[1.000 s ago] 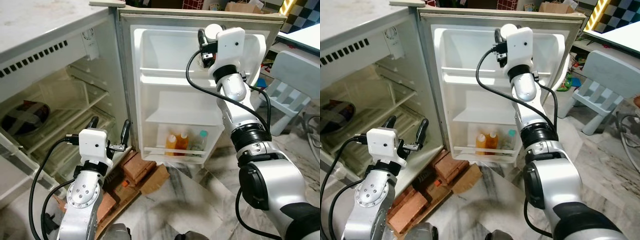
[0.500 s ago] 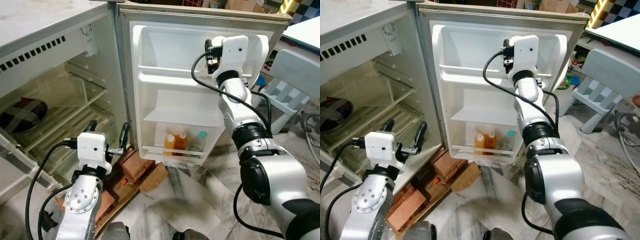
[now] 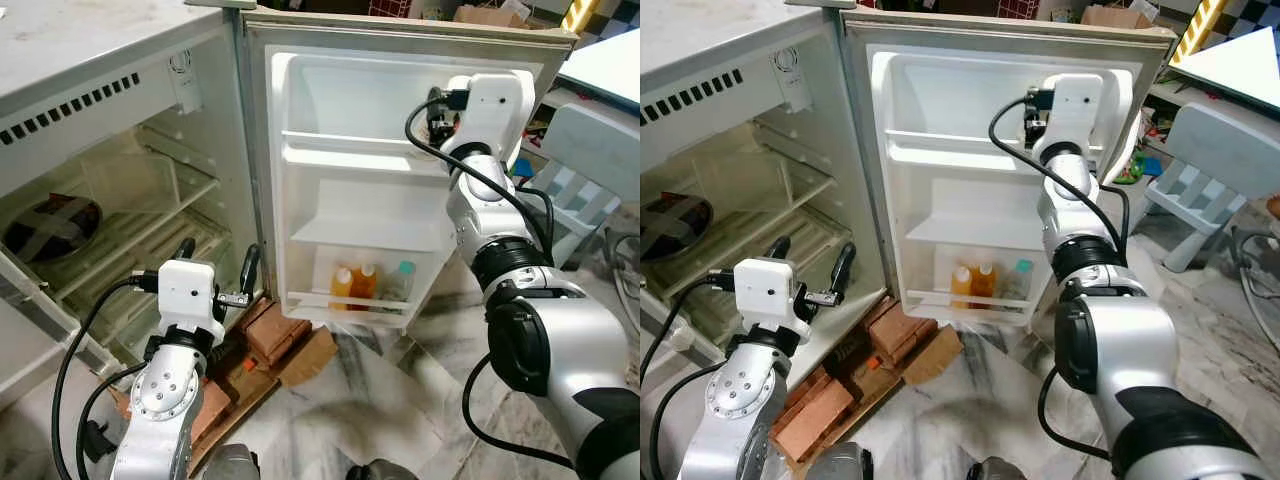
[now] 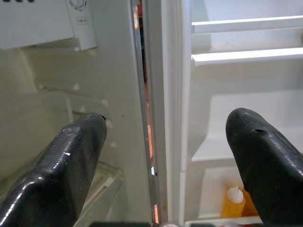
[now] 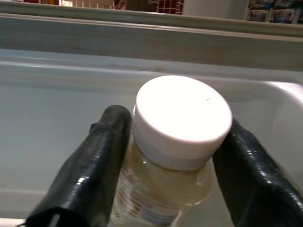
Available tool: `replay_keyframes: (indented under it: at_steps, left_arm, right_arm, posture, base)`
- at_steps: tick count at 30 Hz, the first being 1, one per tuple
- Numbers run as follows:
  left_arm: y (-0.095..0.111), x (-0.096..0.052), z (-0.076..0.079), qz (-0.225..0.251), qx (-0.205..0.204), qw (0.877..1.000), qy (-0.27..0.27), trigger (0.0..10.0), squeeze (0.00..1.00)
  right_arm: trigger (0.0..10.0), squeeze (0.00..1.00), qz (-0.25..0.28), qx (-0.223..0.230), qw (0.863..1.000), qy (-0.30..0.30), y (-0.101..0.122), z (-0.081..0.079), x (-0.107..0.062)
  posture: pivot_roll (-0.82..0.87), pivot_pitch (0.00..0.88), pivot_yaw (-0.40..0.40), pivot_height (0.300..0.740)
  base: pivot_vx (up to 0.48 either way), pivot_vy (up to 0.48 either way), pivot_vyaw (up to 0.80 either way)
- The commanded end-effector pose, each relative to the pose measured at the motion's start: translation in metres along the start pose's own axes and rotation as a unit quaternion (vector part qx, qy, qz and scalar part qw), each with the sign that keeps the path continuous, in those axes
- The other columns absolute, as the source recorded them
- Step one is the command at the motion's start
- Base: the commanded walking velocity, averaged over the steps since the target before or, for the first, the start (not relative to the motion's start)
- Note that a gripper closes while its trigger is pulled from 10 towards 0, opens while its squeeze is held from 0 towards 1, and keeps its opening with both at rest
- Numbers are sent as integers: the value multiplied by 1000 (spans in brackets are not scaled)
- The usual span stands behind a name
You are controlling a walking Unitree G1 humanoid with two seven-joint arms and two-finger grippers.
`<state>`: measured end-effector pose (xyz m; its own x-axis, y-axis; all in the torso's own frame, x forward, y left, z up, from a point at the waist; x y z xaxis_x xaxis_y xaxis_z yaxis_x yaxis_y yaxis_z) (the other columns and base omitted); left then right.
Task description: Restocking fridge
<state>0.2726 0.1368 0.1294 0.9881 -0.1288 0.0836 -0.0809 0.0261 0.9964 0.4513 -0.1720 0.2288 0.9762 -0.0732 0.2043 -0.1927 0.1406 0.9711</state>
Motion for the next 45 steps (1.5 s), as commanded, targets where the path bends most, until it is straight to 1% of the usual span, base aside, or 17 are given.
replay_keyframes:
  at_steps: [1, 2, 3, 7, 13, 19, 22, 25, 29, 31, 32, 39, 40, 42, 43, 44, 45]
  left_arm:
    - [-2, 1, 4, -7, 4, 1000, -11, 10000, 0]
    - [-3, 3, 4, -7, 5, 1000, -12, 10000, 0]
    - [-3, 3, 4, -7, 5, 1000, -12, 10000, 0]
    - [-4, 8, 6, -7, 7, 1000, -15, 10000, 0]
    - [-4, 11, 7, -2, 7, 1000, -14, 10000, 0]
    - [-4, 14, 6, 0, 7, 1000, -14, 10000, 0]
    - [-3, 16, 6, 3, 7, 1000, -14, 10000, 0]
    - [-3, 16, 6, 3, 7, 1000, -15, 10000, 0]
    - [-4, 16, 6, 4, 8, 1000, -17, 10000, 0]
    - [-5, 17, 6, 4, 8, 1000, -17, 10000, 0]
    - [-5, 17, 6, 3, 8, 1000, -19, 10000, 0]
    - [-9, 14, 7, 1, 6, 1000, -29, 10000, 0]
    - [-9, 13, 6, 1, 5, 1000, -28, 10000, 0]
    - [-10, 12, 6, 0, 5, 1000, -25, 10000, 0]
    - [-13, 12, 5, -4, 4, 1000, -20, 10000, 0]
    - [-15, 13, 6, -6, 4, 1000, -20, 10000, 0]
    - [-16, 13, 7, -7, 5, 1000, -21, 10000, 0]
  right_arm:
    - [10000, 1000, 19, 2, 1000, -4, 15, 4, 5]
    - [10000, 1000, 44, -11, 999, 4, 28, 3, 8]
    - [10000, 1000, 44, -11, 999, 4, 28, 3, 8]
    - [10000, 1000, 103, -30, 994, 25, 59, -3, 11]
    - [10000, 1000, 162, -41, 985, 44, 83, -7, 9]
    - [10000, 1000, 186, -48, 980, 48, 88, -4, 4]
    - [10000, 1000, 210, -56, 975, 52, 89, -2, -6]
    - [10000, 1000, 221, -62, 972, 57, 86, -1, -14]
    - [10000, 1000, 214, -68, 972, 66, 65, 1, -35]
    - [10000, 1000, 209, -68, 973, 68, 60, 1, -39]
    - [10000, 1000, 196, -66, 976, 70, 48, 0, -52]
    - [10000, 1000, 151, -46, 985, 74, 14, -9, -93]
    - [10000, 298, 137, -40, 987, 79, 6, -14, -103]
    - [10000, 298, 130, -37, 987, 84, 1, -17, -108]
    - [10000, 0, 106, -26, 990, 93, -9, -24, -117]
    - [10000, 0, 84, -6, 991, 104, -16, -33, -125]
    - [10000, 0, 79, -2, 991, 107, -18, -35, -128]
  posture:
    - [201, 25, -50, 740]
    - [196, 20, -50, 740]
    - [196, 20, -50, 740]
    - [185, 8, -53, 740]
    - [179, 0, -56, 740]
    - [173, 0, -53, 740]
    - [169, 0, -51, 740]
    - [164, 0, -49, 740]
    - [156, 0, -46, 740]
    - [151, 0, -43, 740]
    - [146, 0, -41, 740]
    - [129, 0, -31, 740]
    - [123, 0, -28, 740]
    - [123, 0, -28, 740]
    - [118, 0, -26, 740]
    - [112, 0, -27, 740]
    - [108, 0, -27, 740]
  base:
    - [0, 0, 0]
    - [0, 0, 0]
    - [0, 0, 0]
    - [0, 0, 0]
    - [0, 0, 0]
    - [0, 0, 0]
    - [0, 0, 0]
    - [0, 0, 0]
    - [0, 0, 0]
    - [0, 0, 0]
    - [0, 0, 0]
    - [0, 0, 0]
    - [0, -352, 0]
    - [0, -352, 0]
    - [0, -458, 0]
    - [0, -461, 0]
    - [0, -472, 0]
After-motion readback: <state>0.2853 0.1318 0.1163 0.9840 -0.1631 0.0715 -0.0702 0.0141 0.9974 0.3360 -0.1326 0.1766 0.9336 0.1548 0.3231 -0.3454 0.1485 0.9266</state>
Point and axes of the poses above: a point about 5 cm out from each wrist's last joint towards the gripper, its own x axis pointing out of the wrist towards the gripper, its own y axis along the axis of the wrist's last joint, z = x × y, the point moved 4 cm from there along x, pointing out of the wrist towards the gripper, and after that the axes turned 6 degrees about -x, right-handed, at the moved point
